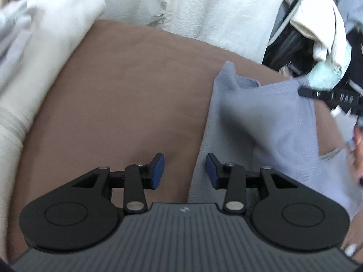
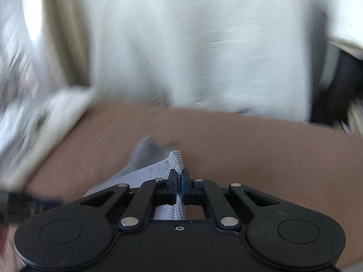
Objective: Fold clothes
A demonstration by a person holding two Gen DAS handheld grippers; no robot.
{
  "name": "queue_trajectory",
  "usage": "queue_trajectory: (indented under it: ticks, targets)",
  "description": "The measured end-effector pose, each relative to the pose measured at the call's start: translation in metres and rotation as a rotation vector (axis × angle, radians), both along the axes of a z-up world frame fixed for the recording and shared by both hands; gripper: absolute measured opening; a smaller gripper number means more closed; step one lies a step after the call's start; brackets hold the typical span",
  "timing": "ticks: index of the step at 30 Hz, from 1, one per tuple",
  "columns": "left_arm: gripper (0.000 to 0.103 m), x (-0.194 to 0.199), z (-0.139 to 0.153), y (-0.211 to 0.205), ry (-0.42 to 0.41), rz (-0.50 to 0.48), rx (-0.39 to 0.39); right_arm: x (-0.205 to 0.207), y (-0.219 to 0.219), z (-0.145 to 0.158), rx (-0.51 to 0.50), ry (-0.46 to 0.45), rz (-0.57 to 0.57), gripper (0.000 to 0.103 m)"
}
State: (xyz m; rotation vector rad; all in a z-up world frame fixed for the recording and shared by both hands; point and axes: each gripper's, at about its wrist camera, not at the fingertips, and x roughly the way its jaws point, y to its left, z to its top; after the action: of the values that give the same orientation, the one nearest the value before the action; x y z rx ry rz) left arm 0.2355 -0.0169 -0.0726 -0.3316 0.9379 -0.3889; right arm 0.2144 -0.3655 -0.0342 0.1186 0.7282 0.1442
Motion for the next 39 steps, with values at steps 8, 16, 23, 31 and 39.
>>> queue_trajectory:
  ticks: [8, 16, 23, 31, 39]
  targets:
    - [0.040, 0.005, -0.006, 0.008, 0.032, 0.061, -0.117, -0.047, -0.056, -0.027, 0.283, -0.078, 0.034, 0.005]
    - [0.041, -0.005, 0.025, 0.006, -0.151, 0.056, -0.174, -0.077, -0.002, -0.026, 0.480, 0.181, 0.732, 0.009]
    - [0.041, -0.004, 0.017, -0.025, -0.097, -0.044, -0.135, -0.073, -0.018, -0.024, 0.420, 0.160, 0.561, 0.057]
    - [0.048, -0.005, 0.009, -0.028, -0.078, 0.025, 0.077, -0.057, 0.033, -0.004, -0.170, -0.035, 0.388, 0.028]
    - [0.048, -0.007, 0.002, -0.022, -0.050, 0.028, 0.081, -0.024, 0.097, -0.038, -0.504, 0.041, 0.493, 0.027]
